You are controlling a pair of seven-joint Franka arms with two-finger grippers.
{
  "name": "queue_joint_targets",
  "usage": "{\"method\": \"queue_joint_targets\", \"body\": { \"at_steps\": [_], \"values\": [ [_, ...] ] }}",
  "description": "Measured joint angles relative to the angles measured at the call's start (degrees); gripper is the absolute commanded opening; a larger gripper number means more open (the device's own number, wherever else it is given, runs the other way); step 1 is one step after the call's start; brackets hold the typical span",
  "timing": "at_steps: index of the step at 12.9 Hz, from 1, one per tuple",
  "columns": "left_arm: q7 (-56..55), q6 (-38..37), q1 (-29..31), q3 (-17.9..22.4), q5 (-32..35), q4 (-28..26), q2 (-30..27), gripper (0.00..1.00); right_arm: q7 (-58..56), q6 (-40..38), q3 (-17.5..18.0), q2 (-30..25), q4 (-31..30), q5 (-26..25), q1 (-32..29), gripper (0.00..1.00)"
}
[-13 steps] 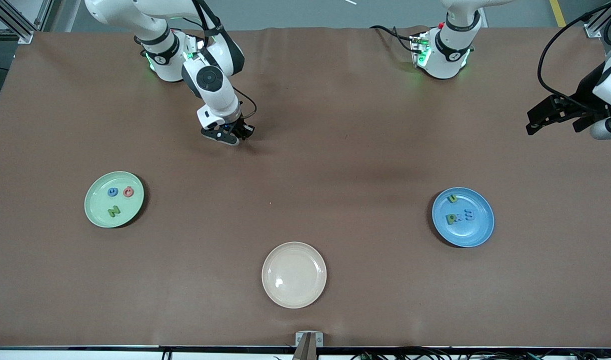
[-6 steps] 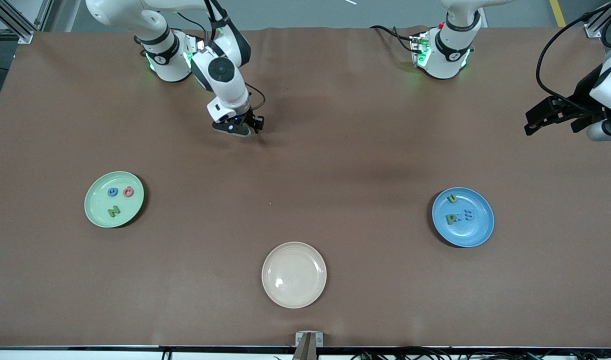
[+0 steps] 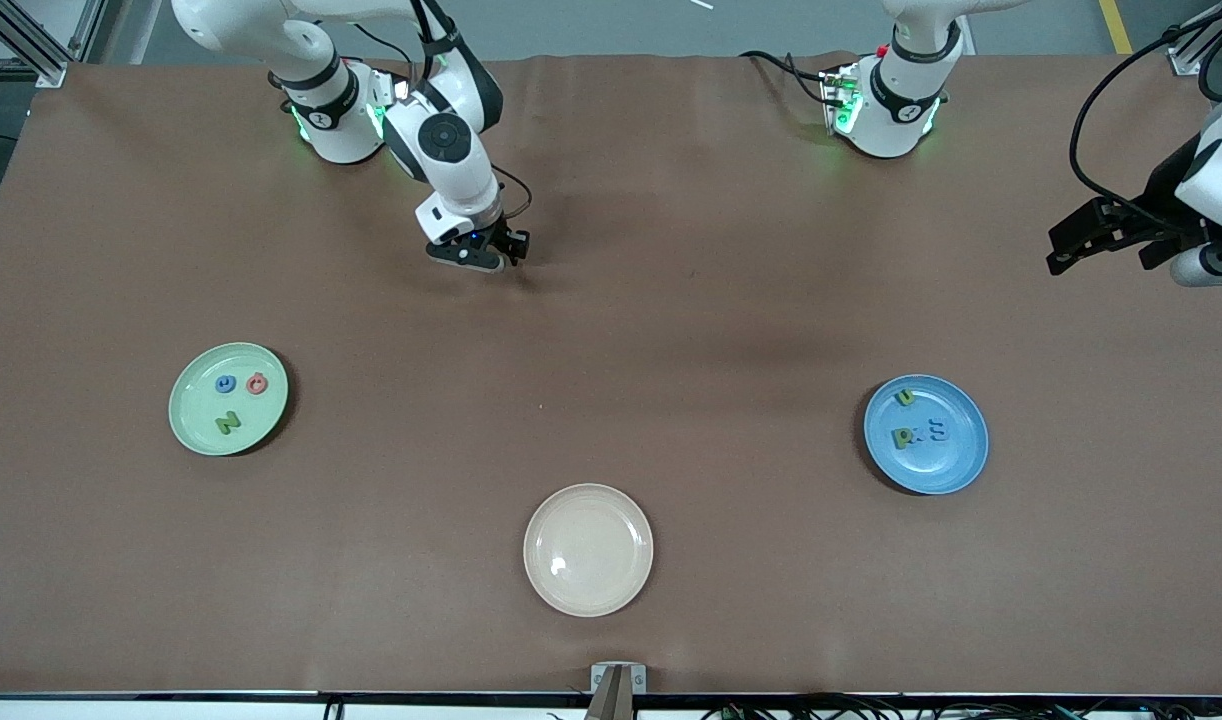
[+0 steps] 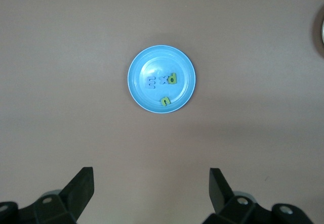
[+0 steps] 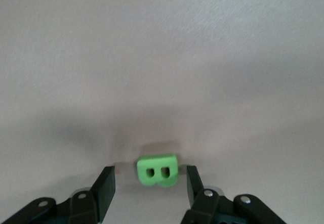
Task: Sort upper and lower case letters into plates
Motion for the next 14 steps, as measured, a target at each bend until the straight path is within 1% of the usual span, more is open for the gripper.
{"method": "queue_joint_targets", "body": {
  "at_steps": [2,7,9,11,14],
  "values": [
    [0.0,0.4,0.0,0.0,0.0,-0.2,0.0,1.00,-0.7,-0.1,-0.1,0.0,0.0,0.0,-1.0,0.63],
    [0.0,0.9,0.0,0.0,0.0,-0.8,0.0,1.00,-0.8,-0.1,0.2,0.0,0.0,0.0,-1.0,0.50],
    [0.0,0.9,0.0,0.0,0.0,-0.8,0.0,1.00,-0.8,-0.1,0.2,0.0,0.0,0.0,-1.0,0.49],
    [0.0,1.1,0.0,0.0,0.0,-0.8,0.0,1.00,-0.8,-0.1,0.2,0.0,0.0,0.0,-1.0,0.34],
    [0.0,1.5,0.0,0.0,0.0,-0.8,0.0,1.00,-0.8,0.0,0.2,0.0,0.0,0.0,-1.0,0.15]
  ]
}}
